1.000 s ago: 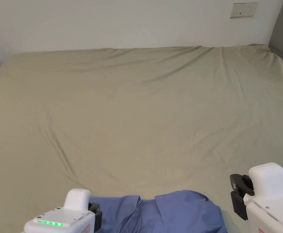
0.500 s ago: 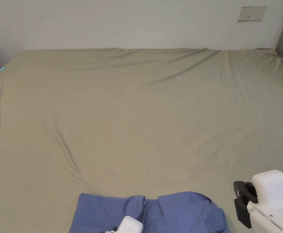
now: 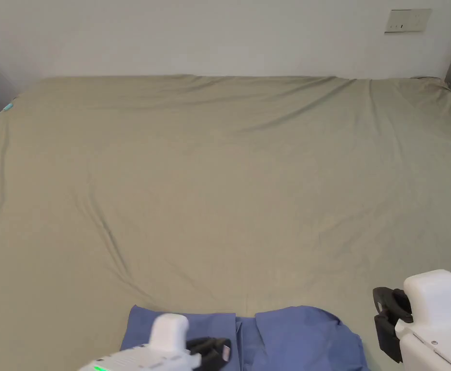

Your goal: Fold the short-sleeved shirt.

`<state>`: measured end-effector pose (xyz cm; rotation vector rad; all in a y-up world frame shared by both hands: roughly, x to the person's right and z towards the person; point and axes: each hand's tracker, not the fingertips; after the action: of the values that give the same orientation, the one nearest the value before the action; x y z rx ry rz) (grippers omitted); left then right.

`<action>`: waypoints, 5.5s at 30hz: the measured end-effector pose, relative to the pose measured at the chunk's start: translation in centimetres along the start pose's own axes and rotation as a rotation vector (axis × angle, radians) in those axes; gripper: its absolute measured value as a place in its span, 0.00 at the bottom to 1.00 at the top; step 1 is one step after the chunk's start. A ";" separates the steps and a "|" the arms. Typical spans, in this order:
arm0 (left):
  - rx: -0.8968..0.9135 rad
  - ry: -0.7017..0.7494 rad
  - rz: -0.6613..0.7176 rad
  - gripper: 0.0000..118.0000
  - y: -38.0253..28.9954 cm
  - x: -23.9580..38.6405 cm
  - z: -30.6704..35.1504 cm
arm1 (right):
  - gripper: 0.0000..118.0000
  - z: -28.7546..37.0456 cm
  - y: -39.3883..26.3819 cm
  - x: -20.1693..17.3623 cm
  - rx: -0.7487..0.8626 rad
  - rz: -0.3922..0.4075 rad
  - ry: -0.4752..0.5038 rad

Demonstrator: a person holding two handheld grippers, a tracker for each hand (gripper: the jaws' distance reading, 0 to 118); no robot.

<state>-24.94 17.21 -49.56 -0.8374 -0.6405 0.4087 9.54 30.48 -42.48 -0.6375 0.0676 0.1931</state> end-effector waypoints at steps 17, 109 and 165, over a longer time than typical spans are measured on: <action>-0.085 -0.223 0.644 0.92 -0.4 -20.4 2.8 | 0.01 -1.0 0.4 -1.2 -0.031 0.027 0.010; -0.122 0.607 -0.569 0.00 -4.5 6.4 -9.5 | 0.01 -0.5 -0.3 -0.4 -0.046 0.021 0.029; -0.205 -0.162 0.658 0.25 0.6 -17.6 -2.6 | 0.00 -17.6 -6.4 -14.7 -0.417 0.145 0.508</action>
<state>-36.28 6.17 -57.63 -1.2170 -0.5492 1.0271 -3.66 12.66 -51.04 -1.0881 0.5760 0.1824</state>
